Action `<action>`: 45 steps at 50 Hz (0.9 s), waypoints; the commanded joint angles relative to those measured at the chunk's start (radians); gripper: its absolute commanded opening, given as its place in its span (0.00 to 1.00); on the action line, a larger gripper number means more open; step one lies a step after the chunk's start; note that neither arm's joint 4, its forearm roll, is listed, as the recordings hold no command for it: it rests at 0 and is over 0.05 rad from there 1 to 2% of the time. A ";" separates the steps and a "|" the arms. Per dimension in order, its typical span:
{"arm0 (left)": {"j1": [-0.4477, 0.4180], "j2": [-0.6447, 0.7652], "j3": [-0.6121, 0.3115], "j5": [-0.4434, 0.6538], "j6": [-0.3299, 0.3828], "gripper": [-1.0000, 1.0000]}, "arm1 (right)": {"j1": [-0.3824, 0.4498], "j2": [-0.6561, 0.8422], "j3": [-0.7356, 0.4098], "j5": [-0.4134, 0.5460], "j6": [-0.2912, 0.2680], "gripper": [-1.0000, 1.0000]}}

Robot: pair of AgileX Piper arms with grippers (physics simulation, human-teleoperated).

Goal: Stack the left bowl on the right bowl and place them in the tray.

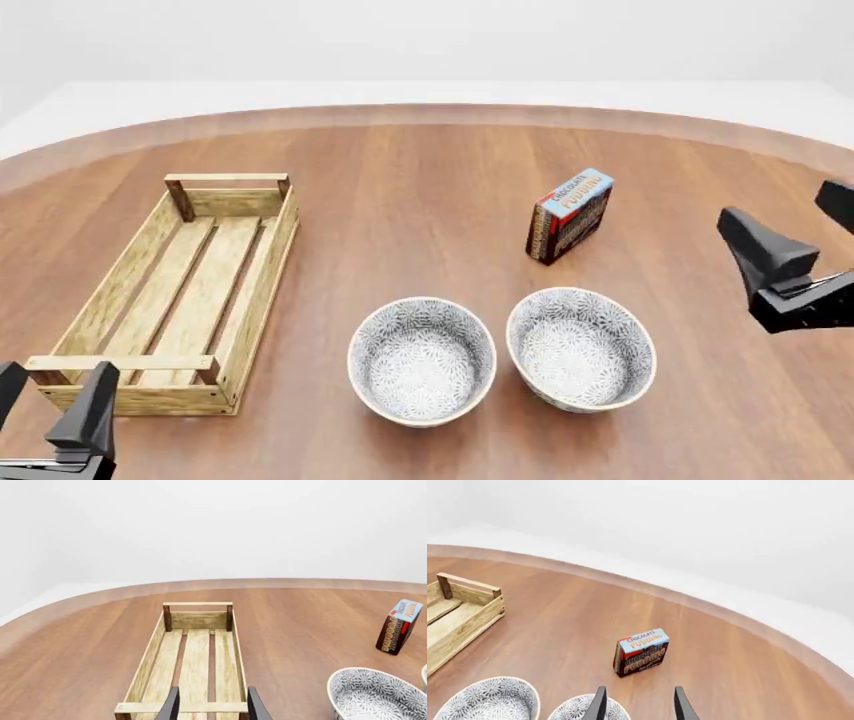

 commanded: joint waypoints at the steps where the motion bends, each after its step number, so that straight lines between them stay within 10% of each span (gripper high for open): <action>1: 0.000 0.000 0.000 0.000 0.000 1.00 | 0.102 0.308 -0.285 0.132 -0.078 1.00; 26: 0.000 0.000 0.000 0.000 0.000 1.00 | 0.344 0.854 -0.730 0.422 -0.061 1.00; 45: 0.000 0.000 0.000 0.000 0.000 1.00 | 0.422 1.172 -0.740 0.358 0.034 1.00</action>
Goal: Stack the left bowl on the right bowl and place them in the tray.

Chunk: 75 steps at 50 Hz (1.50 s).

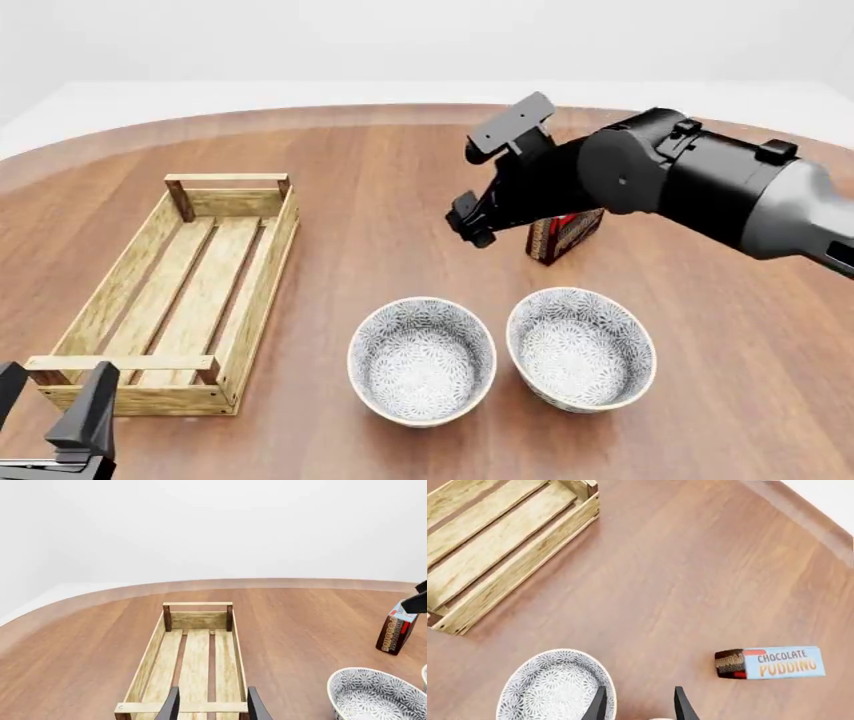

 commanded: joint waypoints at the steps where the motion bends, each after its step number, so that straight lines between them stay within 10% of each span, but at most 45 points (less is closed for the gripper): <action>1: 0.000 0.000 0.000 0.000 0.000 1.00 | 0.054 0.156 -0.013 -0.018 0.042 1.00; 75: 0.000 0.000 0.000 0.000 0.000 1.00 | 0.092 0.307 0.104 -0.176 0.089 1.00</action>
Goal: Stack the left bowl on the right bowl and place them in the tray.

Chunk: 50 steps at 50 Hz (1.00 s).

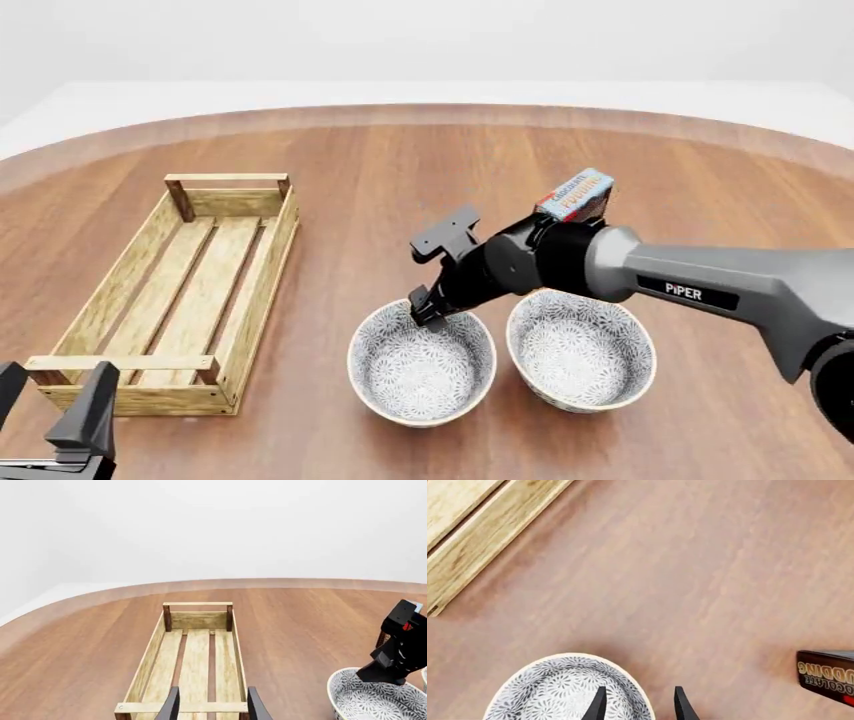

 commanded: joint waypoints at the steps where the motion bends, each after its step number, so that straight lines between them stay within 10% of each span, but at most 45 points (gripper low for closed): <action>1: 0.000 0.000 0.000 0.000 0.000 1.00 | 0.010 0.019 0.016 -0.019 0.005 1.00; 34: 0.000 0.000 0.000 0.000 0.000 1.00 | 0.025 0.052 0.038 -0.057 0.025 1.00; 35: 0.000 0.000 0.000 0.000 0.000 1.00 | 0.023 0.052 0.037 -0.055 0.024 0.00; 50: 0.000 0.000 0.000 0.000 0.000 1.00 | 0.031 0.049 0.039 -0.049 0.018 0.00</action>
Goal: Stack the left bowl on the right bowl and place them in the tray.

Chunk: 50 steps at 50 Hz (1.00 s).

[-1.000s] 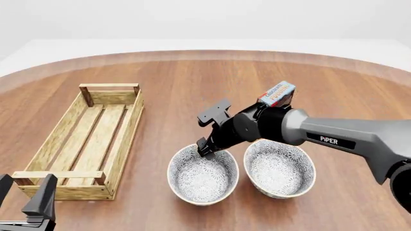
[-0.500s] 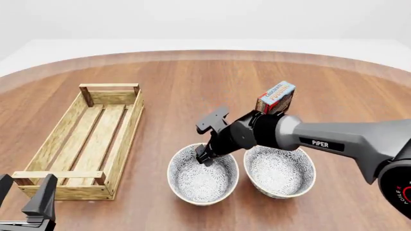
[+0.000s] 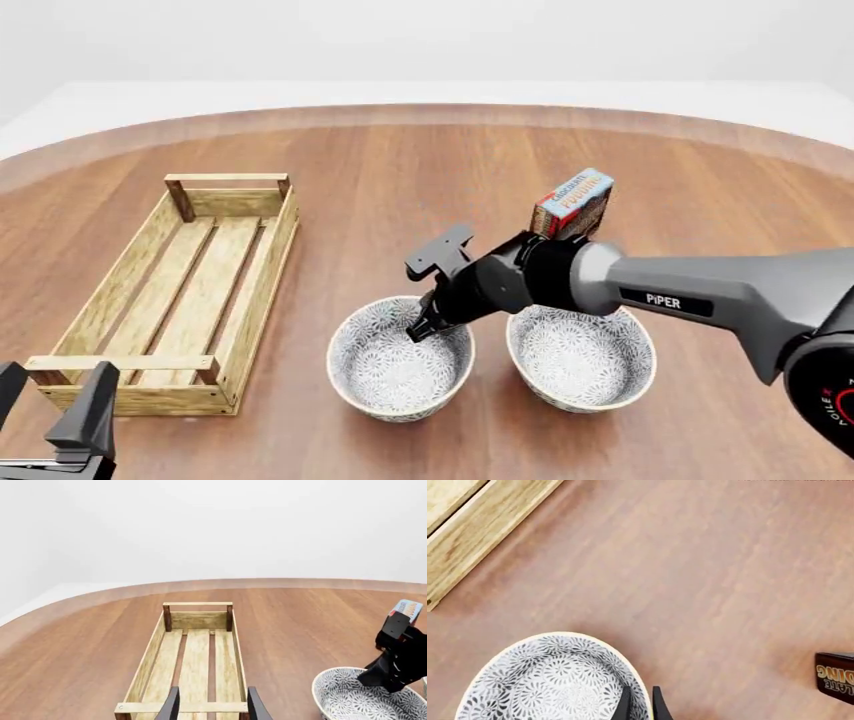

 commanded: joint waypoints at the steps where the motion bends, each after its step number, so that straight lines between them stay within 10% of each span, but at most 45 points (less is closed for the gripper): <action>1: 0.000 0.000 0.000 0.000 0.000 1.00 | 0.008 0.014 0.005 0.004 -0.009 0.00; 50: 0.000 0.000 0.000 0.000 0.000 1.00 | -0.108 -0.339 -0.169 0.191 -0.090 0.00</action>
